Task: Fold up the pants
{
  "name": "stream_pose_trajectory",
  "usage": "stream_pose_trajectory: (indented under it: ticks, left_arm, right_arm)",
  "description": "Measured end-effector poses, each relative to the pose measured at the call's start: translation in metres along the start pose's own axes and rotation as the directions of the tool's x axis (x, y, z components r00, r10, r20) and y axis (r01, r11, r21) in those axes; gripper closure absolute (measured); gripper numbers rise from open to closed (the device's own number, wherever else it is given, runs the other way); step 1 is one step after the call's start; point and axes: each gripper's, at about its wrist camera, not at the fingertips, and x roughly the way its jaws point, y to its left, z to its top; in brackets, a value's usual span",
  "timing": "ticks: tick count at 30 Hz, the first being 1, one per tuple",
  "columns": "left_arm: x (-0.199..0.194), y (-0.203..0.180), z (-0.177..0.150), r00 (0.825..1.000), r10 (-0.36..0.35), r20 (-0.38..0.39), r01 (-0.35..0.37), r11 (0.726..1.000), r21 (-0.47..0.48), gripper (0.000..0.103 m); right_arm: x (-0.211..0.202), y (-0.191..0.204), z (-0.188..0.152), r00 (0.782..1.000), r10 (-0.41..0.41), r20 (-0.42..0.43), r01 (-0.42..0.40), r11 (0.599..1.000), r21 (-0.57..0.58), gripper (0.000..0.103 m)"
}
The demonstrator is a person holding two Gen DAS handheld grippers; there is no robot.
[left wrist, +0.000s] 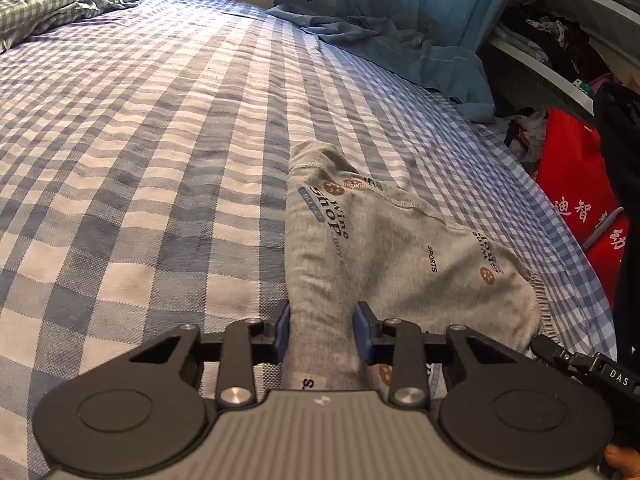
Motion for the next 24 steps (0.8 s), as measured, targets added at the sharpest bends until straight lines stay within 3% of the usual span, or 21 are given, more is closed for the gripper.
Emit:
stream_pose_trajectory:
  ticks: [4, 9, 17, 24]
  left_arm:
    - [-0.005, -0.004, 0.001, 1.0, -0.01, 0.019, 0.01, 1.0, 0.015, 0.088]
    - [-0.012, -0.014, 0.01, 0.999, -0.021, 0.034, 0.019, 0.997, 0.076, 0.09]
    - [-0.038, -0.02, 0.051, 0.995, -0.062, 0.078, 0.049, 0.987, 0.156, 0.09]
    - [-0.069, 0.008, 0.087, 0.977, 0.017, 0.211, -0.056, 0.982, 0.179, 0.09]
  right_arm:
    - [-0.003, 0.019, -0.005, 0.998, -0.052, 0.038, 0.055, 0.995, -0.08, 0.074]
    - [-0.011, 0.041, 0.0, 0.997, -0.015, 0.076, 0.023, 0.994, -0.11, 0.078]
    - [0.003, 0.104, 0.032, 0.992, 0.101, 0.075, -0.085, 0.979, -0.187, 0.079]
    - [0.053, 0.17, 0.036, 0.984, 0.174, 0.04, -0.153, 0.939, -0.307, 0.08]
